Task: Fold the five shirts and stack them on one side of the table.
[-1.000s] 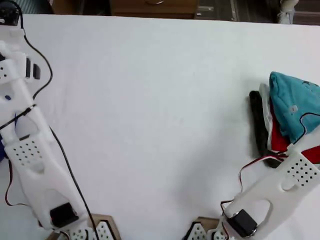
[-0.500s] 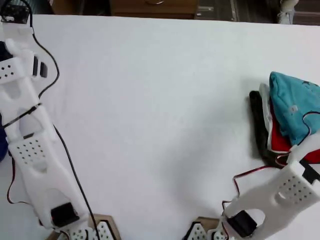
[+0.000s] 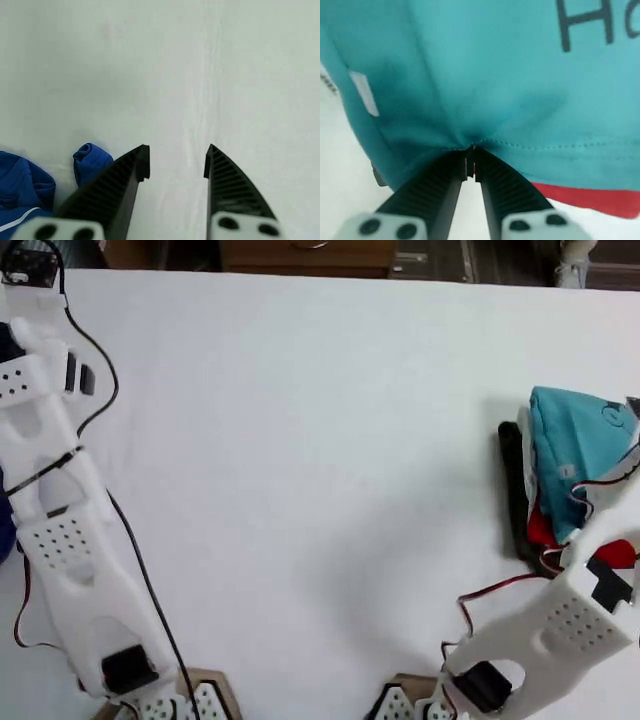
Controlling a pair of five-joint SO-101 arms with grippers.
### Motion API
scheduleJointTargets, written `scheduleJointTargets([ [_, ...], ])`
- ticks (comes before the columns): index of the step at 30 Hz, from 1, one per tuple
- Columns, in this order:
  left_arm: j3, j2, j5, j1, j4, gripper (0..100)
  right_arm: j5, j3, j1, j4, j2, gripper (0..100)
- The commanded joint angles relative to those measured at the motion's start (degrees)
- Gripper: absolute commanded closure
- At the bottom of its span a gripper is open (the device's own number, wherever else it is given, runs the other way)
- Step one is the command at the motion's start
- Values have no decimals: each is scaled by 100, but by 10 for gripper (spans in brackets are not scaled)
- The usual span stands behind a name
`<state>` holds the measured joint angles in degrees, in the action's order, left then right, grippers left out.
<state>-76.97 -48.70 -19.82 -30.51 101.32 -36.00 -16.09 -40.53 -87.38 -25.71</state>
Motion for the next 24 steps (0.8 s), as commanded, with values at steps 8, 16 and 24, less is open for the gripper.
scheduleJointTargets([
  [8,-233,70,-26,53,62,797,246,18,426,-576,2035,978],
  [16,-224,114,-18,18,79,797,325,396,541,-75,2791,978],
  [24,-224,97,-44,-255,79,797,290,2022,593,708,2818,978],
])
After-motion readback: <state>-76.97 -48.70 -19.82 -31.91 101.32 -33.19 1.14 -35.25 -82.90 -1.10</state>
